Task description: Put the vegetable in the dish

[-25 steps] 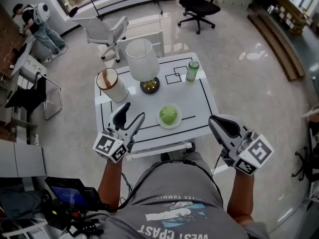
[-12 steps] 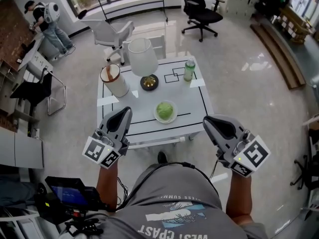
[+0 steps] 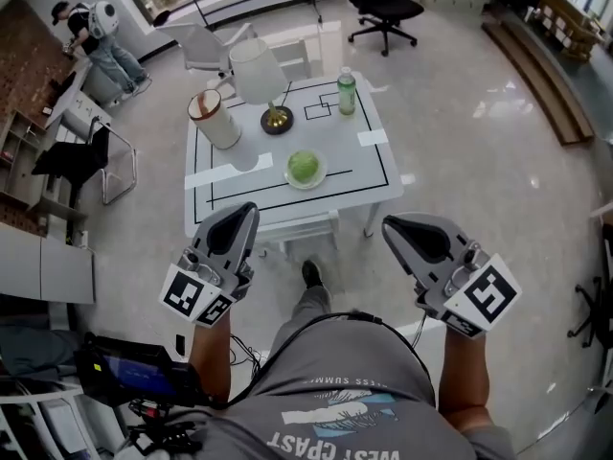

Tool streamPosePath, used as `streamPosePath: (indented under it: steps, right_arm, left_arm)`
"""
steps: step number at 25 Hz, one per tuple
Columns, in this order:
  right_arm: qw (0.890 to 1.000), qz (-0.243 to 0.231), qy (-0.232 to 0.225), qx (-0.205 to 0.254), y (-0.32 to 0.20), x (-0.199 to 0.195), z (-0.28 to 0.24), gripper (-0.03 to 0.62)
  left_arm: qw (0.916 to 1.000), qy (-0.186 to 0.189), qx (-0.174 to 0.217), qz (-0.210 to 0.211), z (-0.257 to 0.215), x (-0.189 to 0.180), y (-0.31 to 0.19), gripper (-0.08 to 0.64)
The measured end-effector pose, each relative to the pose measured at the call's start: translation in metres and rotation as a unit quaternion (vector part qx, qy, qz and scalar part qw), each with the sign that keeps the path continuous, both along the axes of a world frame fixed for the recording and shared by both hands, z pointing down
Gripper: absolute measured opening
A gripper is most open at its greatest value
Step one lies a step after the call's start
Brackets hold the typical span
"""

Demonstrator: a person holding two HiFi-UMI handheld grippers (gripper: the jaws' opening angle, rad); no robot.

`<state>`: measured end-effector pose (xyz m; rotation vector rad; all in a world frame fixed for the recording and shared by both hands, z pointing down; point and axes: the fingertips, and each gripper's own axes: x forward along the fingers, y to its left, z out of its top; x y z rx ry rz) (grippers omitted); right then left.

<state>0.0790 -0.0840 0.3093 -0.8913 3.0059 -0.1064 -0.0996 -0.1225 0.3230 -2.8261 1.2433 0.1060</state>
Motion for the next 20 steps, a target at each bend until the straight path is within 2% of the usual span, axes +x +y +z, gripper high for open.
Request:
streamPosePath:
  steps: [4,9,13,20]
  right_arm:
    - [1.000,-0.010,0.002,0.000,0.052,0.013,0.003,0.008]
    - [1.000,-0.022,-0.005,0.008,0.092,0.016,-0.008,0.006]
    - [1.000,-0.024,-0.010,0.013,0.111,0.014,-0.009,0.006]
    - [1.000,-0.009,-0.002,0.010,0.142,0.006,0.003,0.008]
  left_arm:
    - [0.9998,-0.004,0.001,-0.022,-0.005,0.005,0.061,0.008]
    - [0.9986,-0.015,0.002,-0.052,-0.015,-0.007,0.117,0.008]
    - [0.9977,-0.025,0.006,-0.063,-0.020,-0.014,0.142,0.008]
    - [0.9982,-0.025,0.012,-0.053,-0.013,-0.019,0.176,0.008]
